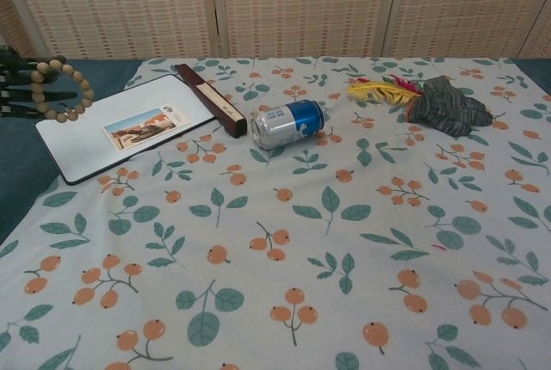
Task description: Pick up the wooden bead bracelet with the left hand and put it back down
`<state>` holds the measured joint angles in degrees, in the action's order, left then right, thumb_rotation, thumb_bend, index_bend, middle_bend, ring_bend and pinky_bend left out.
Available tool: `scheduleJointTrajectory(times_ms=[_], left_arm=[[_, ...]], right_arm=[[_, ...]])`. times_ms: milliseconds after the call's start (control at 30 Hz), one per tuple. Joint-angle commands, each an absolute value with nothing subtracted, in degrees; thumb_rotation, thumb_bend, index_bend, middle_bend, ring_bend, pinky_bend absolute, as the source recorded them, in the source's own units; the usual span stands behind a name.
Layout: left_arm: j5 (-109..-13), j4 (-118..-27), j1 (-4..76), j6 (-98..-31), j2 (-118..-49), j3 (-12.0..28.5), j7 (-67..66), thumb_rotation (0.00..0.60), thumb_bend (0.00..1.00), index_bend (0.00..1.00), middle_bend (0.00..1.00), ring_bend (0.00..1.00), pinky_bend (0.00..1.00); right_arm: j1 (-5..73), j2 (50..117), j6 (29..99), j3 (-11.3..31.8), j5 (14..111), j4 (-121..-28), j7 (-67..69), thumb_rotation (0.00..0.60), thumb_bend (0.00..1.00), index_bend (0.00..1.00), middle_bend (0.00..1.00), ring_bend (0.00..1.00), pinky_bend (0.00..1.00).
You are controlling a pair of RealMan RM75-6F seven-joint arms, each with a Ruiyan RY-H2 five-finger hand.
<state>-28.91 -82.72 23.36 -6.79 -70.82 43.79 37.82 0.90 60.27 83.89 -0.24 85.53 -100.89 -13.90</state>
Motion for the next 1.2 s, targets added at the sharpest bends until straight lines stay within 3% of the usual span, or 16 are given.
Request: scheduleJointTrajectory(times_ms=[33,133,200,300,467,567,633,800,900,1100,1200], left_arm=[[-30.0,-83.0,22.8,-6.7,-70.9,44.3,38.2,0.600,1.00,0.37,0.53,0.22,0.00],[-30.1,-83.7,21.8,-7.4,-71.4,45.3,39.8,0.600,0.87,0.34,0.52,0.21,0.00],[-31.1,-83.8,21.5,-7.1,-71.4,45.5,39.8,0.600,0.67,0.33,0.51,0.21,0.00],[-31.2,-83.9,21.2,-7.3,-71.6,45.6,40.9,0.593,0.54,0.40,0.52,0.21,0.00],[-31.3,-84.0,21.9,-8.8,-71.2,44.0,41.9,0.433,0.49,0.47,0.56,0.22,0.00],[-31.7,-84.1,22.6,-9.5,-70.8,42.9,41.9,0.419,0.49,0.49,0.57,0.22,0.00],[-32.1,-84.1,23.1,-9.5,-70.5,42.2,41.8,0.442,0.49,0.50,0.57,0.22,0.00],[-32.7,-84.2,23.5,-9.5,-70.2,41.5,42.5,0.558,0.50,0.51,0.57,0.22,0.00],[-33.0,-84.1,23.5,-8.6,-70.1,41.5,43.0,0.599,0.62,0.50,0.57,0.22,0.00],[-34.3,-83.8,23.5,-7.6,-70.2,41.6,43.3,0.600,0.96,0.49,0.56,0.22,0.00],[-34.8,-83.9,23.5,-7.3,-70.2,41.8,43.5,0.600,1.00,0.49,0.56,0.22,0.00]], right_arm=[[0.9,60.3,83.8,-0.3,85.5,-100.9,-14.0,0.322,0.18,0.00,0.00,0.00,0.00],[1.0,60.2,83.5,-0.3,85.4,-101.1,-14.1,0.322,0.18,0.00,0.00,0.00,0.00],[1.0,60.3,83.4,-0.3,85.5,-101.1,-14.2,0.322,0.18,0.00,0.00,0.00,0.00],[1.0,60.2,83.4,-0.4,85.5,-101.2,-14.3,0.322,0.18,0.00,0.00,0.00,0.00],[0.9,60.2,83.6,-0.3,85.4,-101.2,-14.2,0.322,0.18,0.00,0.00,0.00,0.00],[0.9,60.1,83.6,-0.2,85.3,-101.2,-14.2,0.322,0.18,0.00,0.00,0.00,0.00],[0.9,60.1,83.6,-0.2,85.3,-101.2,-14.2,0.322,0.18,0.00,0.00,0.00,0.00],[0.8,60.1,83.7,-0.1,85.2,-101.2,-14.0,0.321,0.18,0.00,0.00,0.00,0.00],[0.8,60.1,83.8,-0.1,85.3,-101.2,-14.0,0.321,0.18,0.00,0.00,0.00,0.00],[0.6,59.9,84.1,-0.1,85.6,-101.4,-13.9,0.321,0.18,0.00,0.00,0.00,0.00],[0.5,59.8,84.2,-0.2,85.8,-101.5,-13.8,0.321,0.18,0.00,0.00,0.00,0.00]])
